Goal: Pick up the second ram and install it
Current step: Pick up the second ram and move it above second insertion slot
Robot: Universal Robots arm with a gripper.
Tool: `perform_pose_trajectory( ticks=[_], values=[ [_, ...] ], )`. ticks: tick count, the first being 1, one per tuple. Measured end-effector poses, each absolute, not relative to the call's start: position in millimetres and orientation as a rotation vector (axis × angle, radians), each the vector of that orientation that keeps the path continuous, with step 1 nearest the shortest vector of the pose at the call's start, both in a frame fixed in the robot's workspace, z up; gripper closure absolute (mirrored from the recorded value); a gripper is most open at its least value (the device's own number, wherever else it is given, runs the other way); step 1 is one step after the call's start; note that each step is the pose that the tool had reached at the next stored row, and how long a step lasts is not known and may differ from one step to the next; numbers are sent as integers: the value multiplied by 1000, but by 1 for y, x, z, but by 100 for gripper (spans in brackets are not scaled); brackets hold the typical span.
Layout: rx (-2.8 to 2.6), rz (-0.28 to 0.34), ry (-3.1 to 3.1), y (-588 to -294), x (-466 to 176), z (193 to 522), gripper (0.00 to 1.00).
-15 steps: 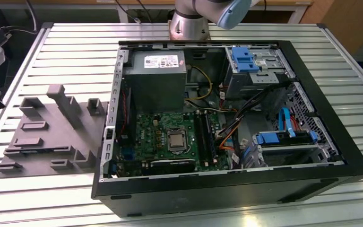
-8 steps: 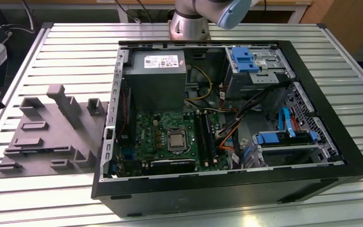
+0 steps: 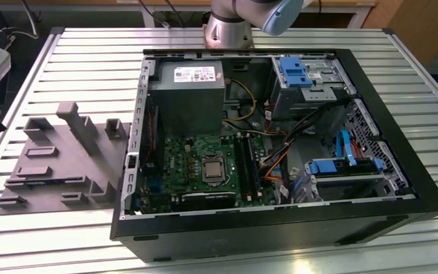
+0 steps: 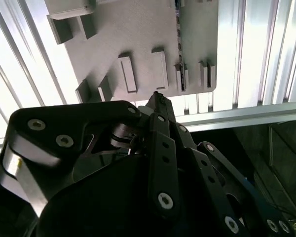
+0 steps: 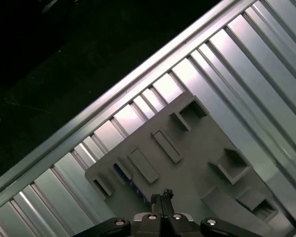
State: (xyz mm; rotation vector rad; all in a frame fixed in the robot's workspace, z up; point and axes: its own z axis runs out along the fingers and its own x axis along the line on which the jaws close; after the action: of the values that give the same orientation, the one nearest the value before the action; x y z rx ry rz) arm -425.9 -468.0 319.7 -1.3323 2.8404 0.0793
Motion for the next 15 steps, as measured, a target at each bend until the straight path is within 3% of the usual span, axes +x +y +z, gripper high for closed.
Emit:
perform_pose_trajectory(
  ticks=[15],
  values=[
    [-1503, 80, 2757, -468, -426, 318, 89]
  ],
)
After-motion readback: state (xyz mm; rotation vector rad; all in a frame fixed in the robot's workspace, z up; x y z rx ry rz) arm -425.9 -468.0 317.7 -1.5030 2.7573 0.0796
